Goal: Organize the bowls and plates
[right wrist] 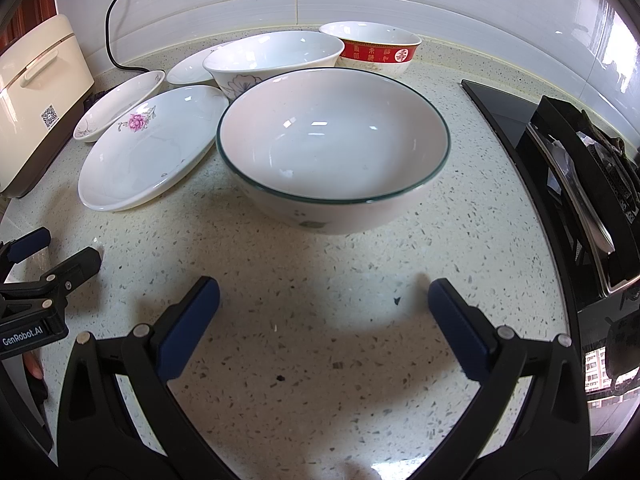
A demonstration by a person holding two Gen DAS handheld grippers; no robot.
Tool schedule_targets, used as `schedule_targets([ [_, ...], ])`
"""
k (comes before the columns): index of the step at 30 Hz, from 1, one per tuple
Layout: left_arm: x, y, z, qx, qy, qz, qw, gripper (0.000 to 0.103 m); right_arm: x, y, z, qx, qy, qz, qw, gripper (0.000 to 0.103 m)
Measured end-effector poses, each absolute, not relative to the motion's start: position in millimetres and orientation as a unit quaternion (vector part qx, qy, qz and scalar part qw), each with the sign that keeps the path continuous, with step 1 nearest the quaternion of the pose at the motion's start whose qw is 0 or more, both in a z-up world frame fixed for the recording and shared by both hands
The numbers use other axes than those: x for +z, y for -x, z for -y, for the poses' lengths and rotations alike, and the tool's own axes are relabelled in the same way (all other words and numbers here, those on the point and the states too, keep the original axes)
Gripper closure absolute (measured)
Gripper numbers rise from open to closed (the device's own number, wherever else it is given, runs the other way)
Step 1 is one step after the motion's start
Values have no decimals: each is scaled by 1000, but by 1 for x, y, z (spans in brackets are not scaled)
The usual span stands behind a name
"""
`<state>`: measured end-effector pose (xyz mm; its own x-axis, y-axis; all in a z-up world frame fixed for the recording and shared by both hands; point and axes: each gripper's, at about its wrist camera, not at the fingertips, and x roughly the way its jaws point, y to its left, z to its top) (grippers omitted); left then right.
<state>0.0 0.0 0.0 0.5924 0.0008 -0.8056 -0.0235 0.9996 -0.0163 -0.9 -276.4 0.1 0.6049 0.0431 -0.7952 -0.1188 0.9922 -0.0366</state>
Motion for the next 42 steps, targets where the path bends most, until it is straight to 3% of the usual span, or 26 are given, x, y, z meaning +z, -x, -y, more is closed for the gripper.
schedule_targets([
  [40, 1, -7, -5, -44, -14, -473, 880, 0, 3, 1, 273, 24, 27, -471, 882, 0],
  [42, 4, -9, -17, -56, 18, -468, 882, 0, 4, 2, 272, 16, 11, -468, 883, 0],
])
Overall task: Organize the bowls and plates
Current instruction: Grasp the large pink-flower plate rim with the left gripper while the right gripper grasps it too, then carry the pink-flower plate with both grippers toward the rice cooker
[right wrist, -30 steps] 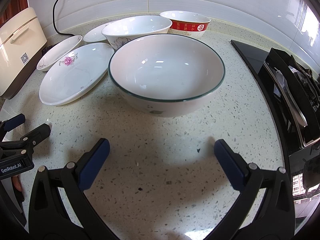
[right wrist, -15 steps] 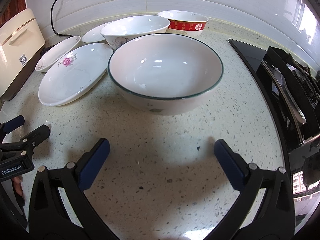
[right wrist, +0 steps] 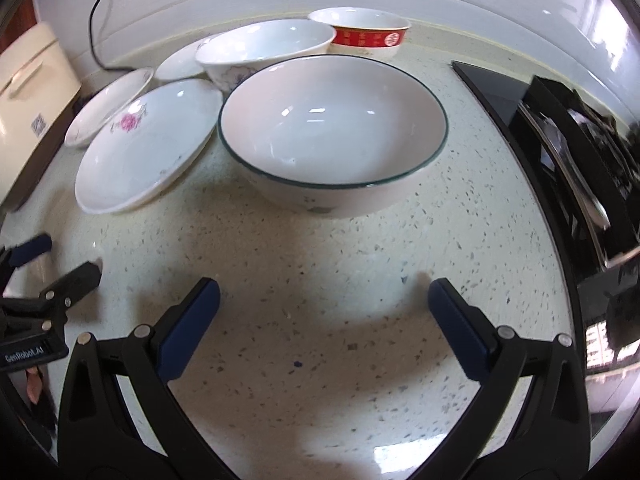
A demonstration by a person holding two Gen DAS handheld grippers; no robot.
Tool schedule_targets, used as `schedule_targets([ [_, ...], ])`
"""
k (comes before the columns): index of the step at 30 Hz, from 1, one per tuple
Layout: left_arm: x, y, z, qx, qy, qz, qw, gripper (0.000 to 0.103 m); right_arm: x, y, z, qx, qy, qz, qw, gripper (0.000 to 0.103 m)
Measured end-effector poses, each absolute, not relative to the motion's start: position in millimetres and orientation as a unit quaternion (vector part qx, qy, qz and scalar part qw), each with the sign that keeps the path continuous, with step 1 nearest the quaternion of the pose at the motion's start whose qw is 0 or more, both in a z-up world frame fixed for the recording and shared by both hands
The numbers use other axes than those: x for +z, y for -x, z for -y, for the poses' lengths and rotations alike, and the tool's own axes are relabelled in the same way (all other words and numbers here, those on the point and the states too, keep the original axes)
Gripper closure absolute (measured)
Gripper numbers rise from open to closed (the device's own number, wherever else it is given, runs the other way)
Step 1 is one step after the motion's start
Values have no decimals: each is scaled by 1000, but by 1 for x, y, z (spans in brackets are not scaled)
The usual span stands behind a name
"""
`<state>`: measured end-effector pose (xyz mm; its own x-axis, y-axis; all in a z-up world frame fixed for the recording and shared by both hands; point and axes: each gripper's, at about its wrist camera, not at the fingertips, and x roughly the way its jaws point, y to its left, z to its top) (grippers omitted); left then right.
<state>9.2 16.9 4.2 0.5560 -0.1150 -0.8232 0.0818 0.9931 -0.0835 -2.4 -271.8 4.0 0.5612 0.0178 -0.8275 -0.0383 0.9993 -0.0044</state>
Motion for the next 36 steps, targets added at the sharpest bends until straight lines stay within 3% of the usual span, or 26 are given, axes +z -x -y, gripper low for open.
schedule_targets([
  [9, 13, -58, -80, -87, 227, -469, 849, 0, 15, -8, 263, 119, -138, -427, 886, 0],
  [13, 12, -78, -76, -68, 227, -457, 857, 0, 16, -25, 244, 133, -164, -420, 883, 2],
  [15, 12, -85, -70, -58, 226, -443, 866, 2, 16, -35, 236, 124, -165, -420, 884, 11],
  [16, 11, -87, -69, -56, 223, -439, 868, 5, 16, -38, 229, 116, -166, -419, 885, 16],
  [20, 9, -94, -59, -50, 205, -421, 882, 21, 15, -51, 223, 104, -160, -416, 889, 22],
  [23, 7, -94, -52, -45, 175, -416, 891, 56, 13, -55, 214, 101, -139, -416, 893, 46],
  [24, 7, -93, -51, -46, 166, -416, 893, 74, 13, -55, 210, 101, -130, -418, 893, 61],
  [25, 5, -94, -48, -49, 162, -419, 892, 88, 12, -56, 207, 103, -124, -420, 893, 68],
  [29, 5, -91, -50, -52, 168, -419, 891, 87, 11, -53, 201, 104, -105, -417, 897, 73],
  [31, 6, -89, -54, -52, 175, -418, 890, 87, 9, -52, 208, 116, -127, -416, 893, 81],
  [36, 7, -80, -56, -46, 176, -415, 891, 86, 14, -36, 218, 137, -136, -396, 898, 81],
])
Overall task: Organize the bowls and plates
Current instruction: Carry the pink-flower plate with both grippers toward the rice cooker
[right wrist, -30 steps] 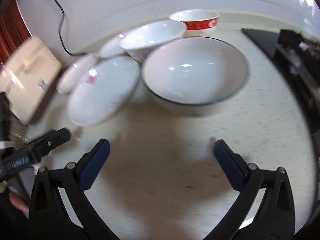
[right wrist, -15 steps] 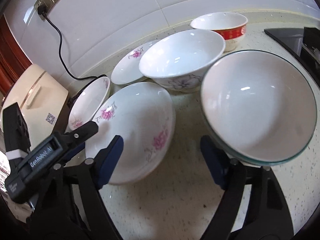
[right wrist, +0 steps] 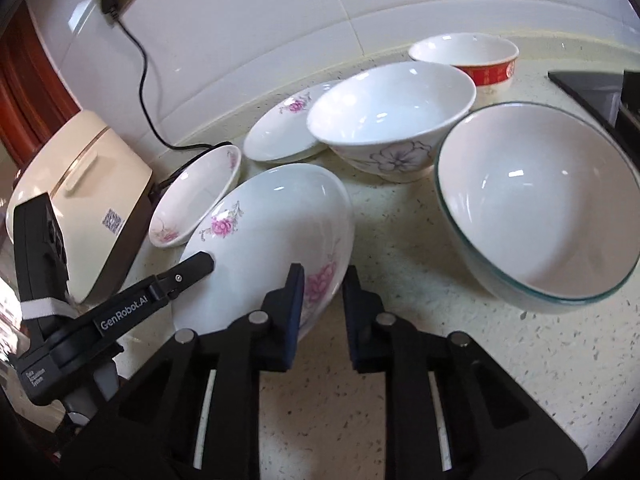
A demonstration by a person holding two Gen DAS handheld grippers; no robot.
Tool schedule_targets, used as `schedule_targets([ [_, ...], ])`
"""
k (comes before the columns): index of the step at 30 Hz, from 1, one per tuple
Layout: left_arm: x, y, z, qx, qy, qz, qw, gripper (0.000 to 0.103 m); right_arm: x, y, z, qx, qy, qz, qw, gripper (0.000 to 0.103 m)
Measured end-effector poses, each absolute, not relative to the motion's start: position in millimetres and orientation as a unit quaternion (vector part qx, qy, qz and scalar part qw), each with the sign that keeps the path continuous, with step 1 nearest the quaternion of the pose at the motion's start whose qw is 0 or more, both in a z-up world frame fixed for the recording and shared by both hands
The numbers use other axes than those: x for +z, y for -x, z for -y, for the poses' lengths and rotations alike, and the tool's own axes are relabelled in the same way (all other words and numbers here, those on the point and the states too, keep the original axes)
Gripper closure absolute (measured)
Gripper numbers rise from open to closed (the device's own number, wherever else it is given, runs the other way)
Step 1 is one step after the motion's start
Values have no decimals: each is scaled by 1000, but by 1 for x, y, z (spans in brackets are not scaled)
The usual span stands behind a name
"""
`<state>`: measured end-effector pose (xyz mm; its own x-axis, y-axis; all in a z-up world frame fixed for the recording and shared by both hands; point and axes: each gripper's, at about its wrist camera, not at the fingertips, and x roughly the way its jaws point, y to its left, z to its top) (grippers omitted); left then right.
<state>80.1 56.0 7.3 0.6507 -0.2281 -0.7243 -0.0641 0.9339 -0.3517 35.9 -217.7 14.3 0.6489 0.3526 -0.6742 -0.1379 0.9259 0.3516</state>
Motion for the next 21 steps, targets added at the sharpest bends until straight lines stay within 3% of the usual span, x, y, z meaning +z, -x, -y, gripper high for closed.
schedule_targets([
  [21, 25, 18, -82, -18, 159, -366, 917, 81, 32, 35, 186, 200, -78, -329, 920, 80],
])
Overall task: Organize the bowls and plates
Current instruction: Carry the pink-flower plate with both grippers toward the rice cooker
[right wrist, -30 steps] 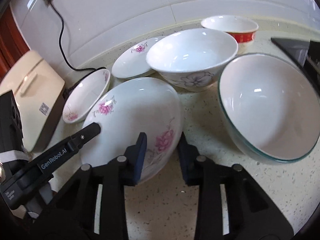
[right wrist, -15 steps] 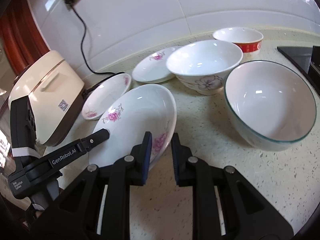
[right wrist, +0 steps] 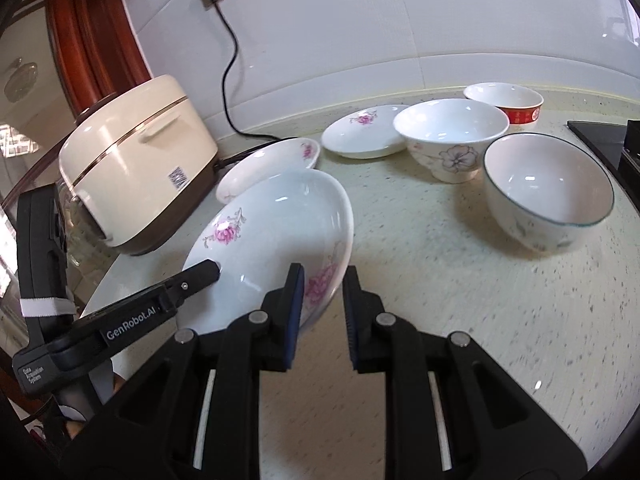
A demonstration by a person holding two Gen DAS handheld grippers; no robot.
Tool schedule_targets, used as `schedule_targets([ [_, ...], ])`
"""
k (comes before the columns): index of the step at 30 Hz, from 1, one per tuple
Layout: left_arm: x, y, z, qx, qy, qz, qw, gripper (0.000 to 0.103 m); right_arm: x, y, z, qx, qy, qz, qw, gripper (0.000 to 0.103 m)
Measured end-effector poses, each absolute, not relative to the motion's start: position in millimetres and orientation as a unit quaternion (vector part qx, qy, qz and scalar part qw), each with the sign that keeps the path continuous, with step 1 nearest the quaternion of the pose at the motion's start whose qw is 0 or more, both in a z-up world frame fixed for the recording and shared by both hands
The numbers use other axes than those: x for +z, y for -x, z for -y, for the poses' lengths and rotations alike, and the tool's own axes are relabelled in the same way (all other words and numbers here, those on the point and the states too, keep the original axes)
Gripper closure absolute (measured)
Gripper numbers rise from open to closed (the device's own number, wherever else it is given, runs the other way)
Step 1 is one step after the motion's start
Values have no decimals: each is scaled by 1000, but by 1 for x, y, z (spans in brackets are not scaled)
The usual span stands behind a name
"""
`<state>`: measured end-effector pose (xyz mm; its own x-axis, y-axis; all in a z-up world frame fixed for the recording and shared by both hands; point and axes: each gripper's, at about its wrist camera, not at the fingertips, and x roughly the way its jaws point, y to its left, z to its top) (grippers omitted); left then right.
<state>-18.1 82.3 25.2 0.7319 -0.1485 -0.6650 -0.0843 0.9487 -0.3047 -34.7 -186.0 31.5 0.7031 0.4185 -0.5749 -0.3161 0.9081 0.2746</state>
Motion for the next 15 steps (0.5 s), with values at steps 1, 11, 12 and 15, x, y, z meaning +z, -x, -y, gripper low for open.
schedule_targets([
  [1, 27, 24, -84, -16, 156, -362, 919, 81, 32, 38, 185, 201, -76, -329, 920, 80],
  [11, 37, 61, -104, 1, 154, -331, 931, 82, 33, 69, 163, 227, -68, -316, 919, 80],
  [12, 35, 64, -107, 4, 157, -332, 930, 82, 33, 71, 161, 230, -67, -316, 918, 80],
  [15, 33, 73, -115, 17, 162, -330, 930, 81, 33, 78, 151, 240, -61, -317, 916, 80],
])
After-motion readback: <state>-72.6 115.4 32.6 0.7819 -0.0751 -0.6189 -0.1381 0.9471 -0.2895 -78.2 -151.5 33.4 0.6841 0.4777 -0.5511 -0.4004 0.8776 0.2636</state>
